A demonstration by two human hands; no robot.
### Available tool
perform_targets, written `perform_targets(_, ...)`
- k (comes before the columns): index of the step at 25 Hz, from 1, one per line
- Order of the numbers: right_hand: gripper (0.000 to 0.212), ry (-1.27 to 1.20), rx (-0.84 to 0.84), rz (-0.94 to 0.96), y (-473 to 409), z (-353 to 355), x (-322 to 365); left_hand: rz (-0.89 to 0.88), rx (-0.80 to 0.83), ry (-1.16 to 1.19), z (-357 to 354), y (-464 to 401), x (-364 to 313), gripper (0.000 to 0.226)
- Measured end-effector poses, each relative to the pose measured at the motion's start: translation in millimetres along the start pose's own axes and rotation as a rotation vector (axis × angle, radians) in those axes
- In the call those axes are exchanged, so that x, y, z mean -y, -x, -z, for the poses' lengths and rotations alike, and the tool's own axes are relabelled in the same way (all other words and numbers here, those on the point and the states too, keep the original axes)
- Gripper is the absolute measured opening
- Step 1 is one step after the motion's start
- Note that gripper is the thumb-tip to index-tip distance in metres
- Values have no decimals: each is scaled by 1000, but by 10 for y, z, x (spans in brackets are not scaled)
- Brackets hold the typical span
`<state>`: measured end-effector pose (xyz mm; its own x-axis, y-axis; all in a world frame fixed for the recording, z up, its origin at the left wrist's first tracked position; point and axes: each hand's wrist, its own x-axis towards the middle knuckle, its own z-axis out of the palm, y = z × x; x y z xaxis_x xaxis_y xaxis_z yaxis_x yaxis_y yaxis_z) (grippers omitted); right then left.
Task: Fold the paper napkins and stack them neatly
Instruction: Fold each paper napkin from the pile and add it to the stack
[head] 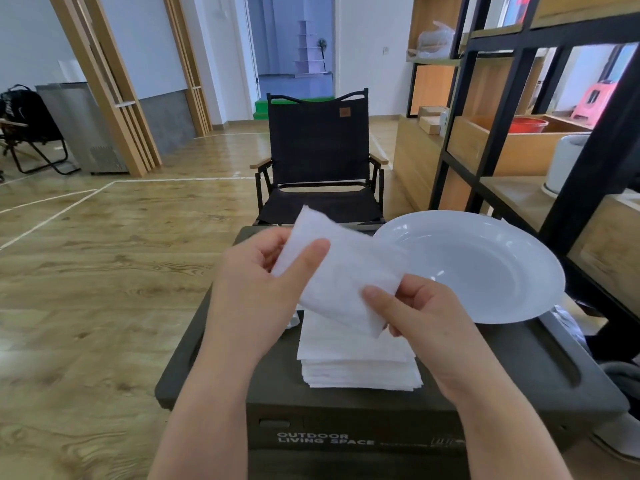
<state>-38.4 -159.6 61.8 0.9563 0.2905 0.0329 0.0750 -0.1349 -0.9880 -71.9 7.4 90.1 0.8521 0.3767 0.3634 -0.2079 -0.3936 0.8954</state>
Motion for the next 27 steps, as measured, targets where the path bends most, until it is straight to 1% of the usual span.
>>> perform_targets(1, 25, 45, -20, -32, -23, 19, -36, 31, 21, -95, -21, -4, 41, 25)
perform_targets(3, 42, 107, -121, -83, -77, 29, -127, 129, 60, -243, -65, -18, 150, 47)
perform_targets(4, 46, 159, -176, -93, -96, 17, -158, 183, 82, -314, -89, -26, 200, 52)
perform_targets(6, 48, 330, -241, -86, -109, -10, -190, 256, 134, -455, -139, -36, 322, 51)
perform_targets(9, 48, 557, -298, -72, -110, -2, -237, 329, 194, -553, -188, -28, 450, 43)
perform_targets(11, 46, 606, -298, -102, -101, 15, -244, 372, 222, -569, -197, -37, 481, 39)
perform_targets(14, 46, 686, -265, -148, -83, 11, -257, 394, 213, -600, -190, -50, 519, 39)
perform_targets(17, 38, 734, -231, -207, -83, -17, -304, 442, 228, -648, -205, -52, 579, 46)
perform_targets(18, 36, 745, -236, -212, -88, -16, -310, 450, 226, -649, -198, -62, 614, 44)
perform_targets(19, 34, 753, -250, -198, -91, -8, -305, 445, 197, -632, -180, -86, 641, 37)
perform_targets(20, 32, 754, -273, -165, -85, 6, -286, 411, 133, -596, -145, -116, 679, 27)
perform_targets(21, 31, 746, -301, -115, -81, 15, -254, 348, 58, -559, -94, -150, 728, 19)
perform_targets(22, 31, 726, -333, -59, -72, 23, -223, 269, 25, -556, -44, -180, 787, 24)
perform_targets(24, 31, 664, -382, 27, -62, 22, -177, 158, 81, -609, 1, -217, 898, 45)
perform_targets(25, 31, 634, -387, 46, -59, 12, -165, 125, 109, -646, -15, -228, 947, 49)
perform_targets(27, 30, 598, -375, 61, -60, -20, -165, 53, 105, -703, -92, -232, 1053, 42)
